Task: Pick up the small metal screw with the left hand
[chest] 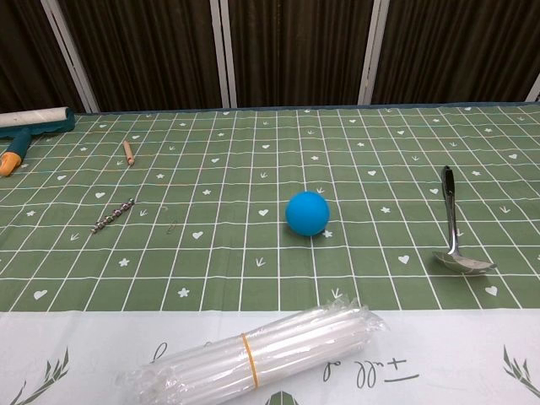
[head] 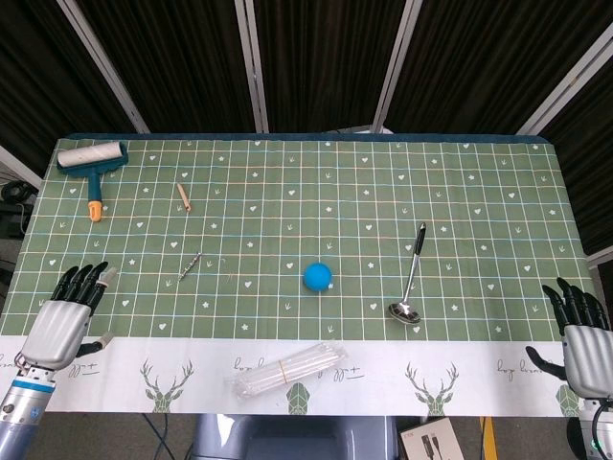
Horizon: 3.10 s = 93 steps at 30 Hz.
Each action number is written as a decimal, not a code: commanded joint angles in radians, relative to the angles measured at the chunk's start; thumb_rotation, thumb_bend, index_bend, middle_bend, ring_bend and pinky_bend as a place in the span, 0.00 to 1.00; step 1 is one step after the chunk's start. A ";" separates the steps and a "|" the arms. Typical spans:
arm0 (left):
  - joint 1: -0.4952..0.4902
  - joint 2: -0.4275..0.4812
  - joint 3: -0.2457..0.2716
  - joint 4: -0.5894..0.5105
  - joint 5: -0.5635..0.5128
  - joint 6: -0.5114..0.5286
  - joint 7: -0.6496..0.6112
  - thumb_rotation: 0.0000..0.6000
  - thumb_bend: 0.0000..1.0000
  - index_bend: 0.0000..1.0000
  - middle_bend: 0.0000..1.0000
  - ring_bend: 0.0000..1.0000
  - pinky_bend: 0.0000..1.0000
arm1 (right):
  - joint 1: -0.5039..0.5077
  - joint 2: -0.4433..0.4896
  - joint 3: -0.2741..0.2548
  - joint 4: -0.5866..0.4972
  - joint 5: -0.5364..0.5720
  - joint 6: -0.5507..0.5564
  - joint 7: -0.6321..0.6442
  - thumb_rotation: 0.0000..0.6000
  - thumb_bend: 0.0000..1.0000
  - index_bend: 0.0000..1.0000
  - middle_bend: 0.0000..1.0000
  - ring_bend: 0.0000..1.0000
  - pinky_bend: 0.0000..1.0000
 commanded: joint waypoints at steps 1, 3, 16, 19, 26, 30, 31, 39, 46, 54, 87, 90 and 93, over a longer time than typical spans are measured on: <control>-0.016 -0.008 -0.015 0.009 -0.014 -0.017 0.005 1.00 0.16 0.00 0.00 0.00 0.00 | 0.000 0.000 0.000 0.000 0.002 -0.001 0.002 1.00 0.10 0.07 0.00 0.00 0.07; -0.036 -0.011 -0.034 0.022 -0.030 -0.041 0.008 1.00 0.16 0.01 0.00 0.00 0.00 | -0.001 0.002 0.002 -0.001 0.004 -0.001 0.006 1.00 0.10 0.08 0.00 0.00 0.07; -0.241 -0.136 -0.138 0.303 -0.067 -0.234 0.039 1.00 0.17 0.00 0.00 0.00 0.00 | -0.001 0.003 0.000 -0.005 -0.002 -0.004 0.010 1.00 0.10 0.08 0.00 0.00 0.07; -0.278 -0.184 -0.147 0.372 -0.088 -0.279 0.042 1.00 0.17 0.00 0.00 0.00 0.00 | -0.001 0.004 0.000 -0.006 0.000 -0.006 0.013 1.00 0.10 0.08 0.00 0.00 0.07; -0.373 -0.350 -0.159 0.570 -0.145 -0.392 0.059 1.00 0.17 0.00 0.00 0.00 0.00 | -0.001 0.010 0.005 -0.009 0.016 -0.014 0.033 1.00 0.10 0.08 0.00 0.00 0.07; -0.395 -0.389 -0.155 0.623 -0.149 -0.407 0.060 1.00 0.17 0.00 0.00 0.00 0.00 | -0.002 0.013 0.006 -0.012 0.021 -0.017 0.043 1.00 0.10 0.08 0.00 0.00 0.07; -0.402 -0.401 -0.156 0.639 -0.153 -0.412 0.059 1.00 0.17 0.00 0.00 0.00 0.00 | -0.002 0.014 0.007 -0.012 0.023 -0.018 0.045 1.00 0.10 0.08 0.00 0.00 0.07; -0.428 -0.443 -0.144 0.687 -0.157 -0.430 0.050 1.00 0.18 0.00 0.00 0.00 0.00 | -0.004 0.015 0.010 -0.015 0.028 -0.017 0.049 1.00 0.10 0.08 0.00 0.00 0.07; -0.434 -0.463 -0.126 0.728 -0.168 -0.447 0.044 1.00 0.18 0.00 0.00 0.00 0.00 | -0.005 0.016 0.012 -0.020 0.032 -0.016 0.051 1.00 0.10 0.08 0.00 0.00 0.07; -0.450 -0.503 -0.119 0.760 -0.172 -0.456 0.054 1.00 0.18 0.00 0.00 0.00 0.00 | -0.005 0.015 0.015 -0.023 0.038 -0.018 0.054 1.00 0.10 0.08 0.00 0.00 0.07; -0.508 -0.549 -0.132 0.684 -0.205 -0.470 0.098 1.00 0.24 0.04 0.00 0.00 0.00 | -0.012 0.019 0.019 -0.026 0.041 -0.010 0.066 1.00 0.10 0.08 0.00 0.00 0.07; -0.510 -0.536 -0.136 0.660 -0.215 -0.478 0.092 1.00 0.24 0.18 0.00 0.00 0.00 | -0.012 0.019 0.019 -0.026 0.039 -0.009 0.066 1.00 0.10 0.08 0.00 0.00 0.07; -0.514 -0.522 -0.138 0.639 -0.227 -0.489 0.100 1.00 0.24 0.34 0.00 0.00 0.00 | -0.012 0.019 0.019 -0.027 0.037 -0.007 0.064 1.00 0.10 0.08 0.00 0.00 0.07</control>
